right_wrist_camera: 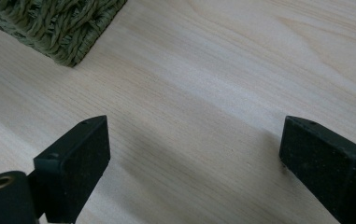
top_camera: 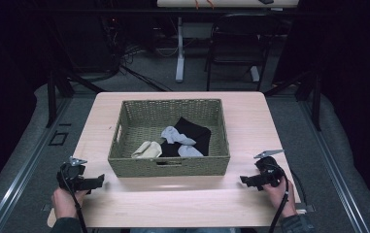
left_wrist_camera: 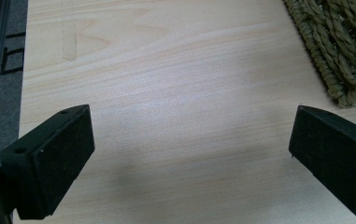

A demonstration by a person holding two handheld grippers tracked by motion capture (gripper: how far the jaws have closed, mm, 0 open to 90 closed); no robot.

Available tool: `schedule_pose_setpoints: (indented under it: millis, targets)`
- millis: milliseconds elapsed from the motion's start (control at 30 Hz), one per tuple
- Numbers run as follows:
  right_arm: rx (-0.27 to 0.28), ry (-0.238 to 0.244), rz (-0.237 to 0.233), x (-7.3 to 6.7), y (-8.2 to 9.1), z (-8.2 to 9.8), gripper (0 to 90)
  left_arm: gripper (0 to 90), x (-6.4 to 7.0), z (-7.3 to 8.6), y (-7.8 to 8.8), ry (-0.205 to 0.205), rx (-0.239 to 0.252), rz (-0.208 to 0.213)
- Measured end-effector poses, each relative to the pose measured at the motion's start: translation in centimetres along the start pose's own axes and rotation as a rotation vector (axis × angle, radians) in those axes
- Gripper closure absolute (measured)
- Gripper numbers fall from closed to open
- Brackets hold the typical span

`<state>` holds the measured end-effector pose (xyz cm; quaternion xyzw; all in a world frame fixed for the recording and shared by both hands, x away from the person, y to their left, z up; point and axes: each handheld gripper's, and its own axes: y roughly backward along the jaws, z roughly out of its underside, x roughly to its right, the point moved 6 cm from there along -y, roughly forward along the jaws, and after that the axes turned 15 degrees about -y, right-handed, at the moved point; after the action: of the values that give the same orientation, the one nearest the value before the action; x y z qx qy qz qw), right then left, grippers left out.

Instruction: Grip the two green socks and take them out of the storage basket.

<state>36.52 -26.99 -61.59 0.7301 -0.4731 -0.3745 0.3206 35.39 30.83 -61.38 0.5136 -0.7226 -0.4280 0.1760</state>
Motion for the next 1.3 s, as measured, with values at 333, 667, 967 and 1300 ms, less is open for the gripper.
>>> schedule_pose_setpoints:
  millis: [333, 667, 967, 1300]
  targets:
    - [0.016, -0.015, -0.003, 0.3, 0.3, 0.1, 8.2, 0.0, 0.0, -0.4, 0.2, 0.003, 0.017, -0.005]
    - [0.03, -0.013, -0.007, 0.2, 0.3, -0.3, 8.2, 0.0, 0.0, -1.1, 0.9, -0.003, 0.041, -0.004]
    - [0.044, -0.003, -0.01, -0.1, 0.0, -1.2, 8.2, 0.2, 0.2, -1.3, 2.4, 0.02, 0.074, 0.026]
    - [0.046, 0.0, -0.019, -0.1, 0.2, -0.9, 8.2, 0.0, -0.3, -2.5, 4.8, 0.046, 0.126, 0.032]
